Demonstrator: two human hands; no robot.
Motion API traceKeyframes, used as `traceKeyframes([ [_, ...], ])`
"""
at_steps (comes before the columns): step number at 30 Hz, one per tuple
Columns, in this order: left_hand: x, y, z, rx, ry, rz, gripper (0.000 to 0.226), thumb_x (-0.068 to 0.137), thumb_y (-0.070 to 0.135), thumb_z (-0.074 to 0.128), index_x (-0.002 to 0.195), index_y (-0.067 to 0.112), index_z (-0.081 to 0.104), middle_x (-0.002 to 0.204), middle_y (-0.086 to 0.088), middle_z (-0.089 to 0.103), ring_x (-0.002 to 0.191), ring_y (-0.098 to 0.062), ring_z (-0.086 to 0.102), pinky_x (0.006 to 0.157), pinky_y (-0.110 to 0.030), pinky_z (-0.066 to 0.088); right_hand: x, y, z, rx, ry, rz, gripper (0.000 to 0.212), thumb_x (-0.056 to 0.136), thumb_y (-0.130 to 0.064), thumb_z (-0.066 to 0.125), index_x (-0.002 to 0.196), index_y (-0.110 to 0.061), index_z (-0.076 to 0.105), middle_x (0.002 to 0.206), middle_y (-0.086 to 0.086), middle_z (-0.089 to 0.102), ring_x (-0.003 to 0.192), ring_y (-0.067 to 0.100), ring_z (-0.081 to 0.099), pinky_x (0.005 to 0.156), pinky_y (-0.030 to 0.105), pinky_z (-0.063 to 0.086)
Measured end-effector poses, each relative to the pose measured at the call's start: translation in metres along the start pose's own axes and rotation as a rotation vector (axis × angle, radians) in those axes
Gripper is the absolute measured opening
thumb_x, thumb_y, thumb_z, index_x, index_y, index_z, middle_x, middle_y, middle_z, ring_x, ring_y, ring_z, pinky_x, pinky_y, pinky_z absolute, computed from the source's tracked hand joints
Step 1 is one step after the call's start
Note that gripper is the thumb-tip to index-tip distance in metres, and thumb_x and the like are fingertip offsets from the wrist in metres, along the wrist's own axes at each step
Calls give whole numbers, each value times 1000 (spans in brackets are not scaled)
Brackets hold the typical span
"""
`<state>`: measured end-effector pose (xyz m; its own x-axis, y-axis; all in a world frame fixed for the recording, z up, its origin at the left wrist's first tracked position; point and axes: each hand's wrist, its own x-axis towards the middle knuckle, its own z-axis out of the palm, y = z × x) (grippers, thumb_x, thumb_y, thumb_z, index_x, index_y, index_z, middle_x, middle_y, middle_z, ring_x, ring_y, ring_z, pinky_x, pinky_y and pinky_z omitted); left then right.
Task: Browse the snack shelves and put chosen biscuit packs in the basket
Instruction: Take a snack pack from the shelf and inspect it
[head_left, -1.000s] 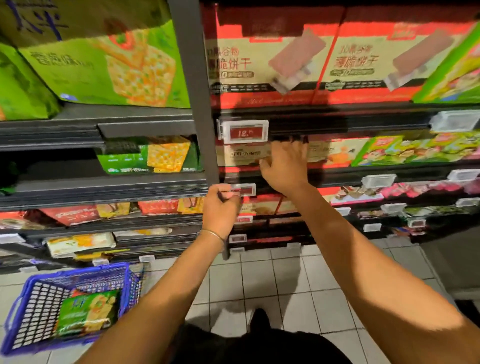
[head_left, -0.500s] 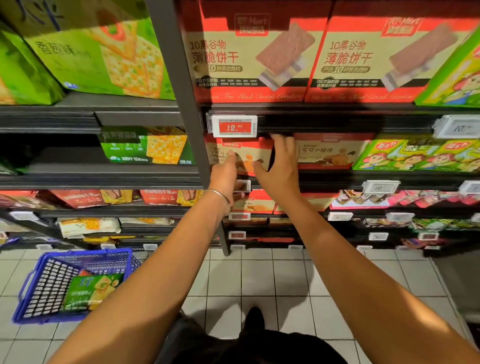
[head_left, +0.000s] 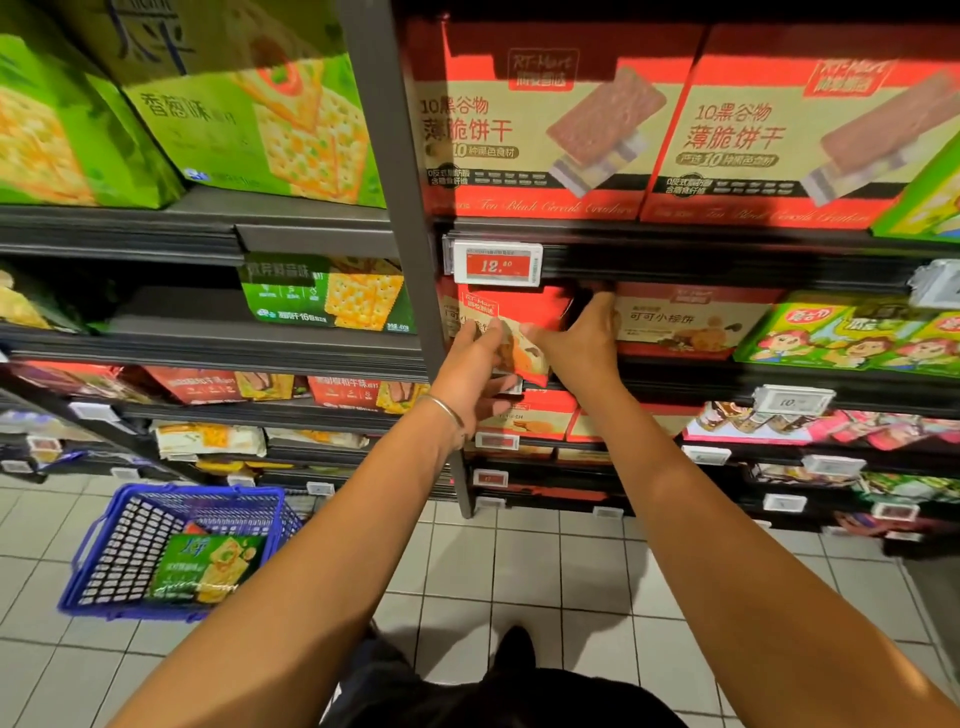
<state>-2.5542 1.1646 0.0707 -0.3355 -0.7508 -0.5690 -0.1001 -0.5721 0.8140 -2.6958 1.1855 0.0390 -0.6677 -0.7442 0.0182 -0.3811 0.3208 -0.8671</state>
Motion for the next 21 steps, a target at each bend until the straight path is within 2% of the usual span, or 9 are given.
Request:
traceKeyframes([
  [2,-2,0,-1,-2,-3,0,53,103,54,49,151,35,39,131,-6,67,90,-18,67,58,-29,48,-4,3,-7,82,-11,-5,69,77,-25,91,119,-22,35,105,-18,49,97,3,55,83,23,47],
  [4,-1,-5,-5,13,7,14,40,104,53,49,135,28,53,130,-9,67,91,-20,68,58,-31,48,-9,9,-22,155,-15,8,67,75,-26,93,116,-26,40,104,-15,57,96,4,61,84,26,52],
  [7,3,-17,-15,112,60,76,52,104,49,51,141,14,51,134,-9,65,118,-31,66,87,-43,55,-27,24,-54,342,33,-1,61,75,-27,94,115,-34,49,112,-7,69,102,10,70,87,31,58],
  [10,5,-32,-27,284,125,242,64,102,45,56,146,0,46,139,-15,61,130,-32,58,112,-49,46,-52,39,-81,447,72,15,57,77,-41,86,121,-28,52,110,-5,72,96,7,74,75,23,59],
  [11,2,-35,-30,318,126,284,64,101,47,58,145,1,48,137,-12,62,127,-27,60,109,-39,48,-58,42,-89,475,76,24,54,78,-43,82,121,-25,54,108,-3,72,93,6,74,70,19,58],
  [13,-8,-38,-34,320,99,321,62,99,49,60,141,6,51,126,-2,67,111,-13,66,87,-15,54,-65,44,-100,521,58,36,46,82,-42,75,118,-17,59,102,-2,73,86,4,73,66,15,55],
  [14,-12,-39,-36,287,54,304,60,98,50,61,140,7,52,122,-1,69,104,-11,70,80,-13,56,-66,44,-104,535,22,42,42,84,-42,72,115,-15,63,97,-5,73,85,5,72,66,15,54],
  [17,-26,-41,-43,82,-184,144,57,96,55,57,136,14,59,122,-10,75,107,-26,74,84,-36,63,-69,40,-110,557,-114,67,32,91,-44,66,109,-18,66,93,-4,75,87,15,74,69,24,57],
  [21,-38,-52,-58,-144,-291,-119,59,90,65,59,131,23,69,123,-10,74,105,-29,75,74,-45,63,-67,32,-111,597,-232,119,50,94,-59,57,115,-15,64,102,3,73,101,24,73,82,38,59],
])
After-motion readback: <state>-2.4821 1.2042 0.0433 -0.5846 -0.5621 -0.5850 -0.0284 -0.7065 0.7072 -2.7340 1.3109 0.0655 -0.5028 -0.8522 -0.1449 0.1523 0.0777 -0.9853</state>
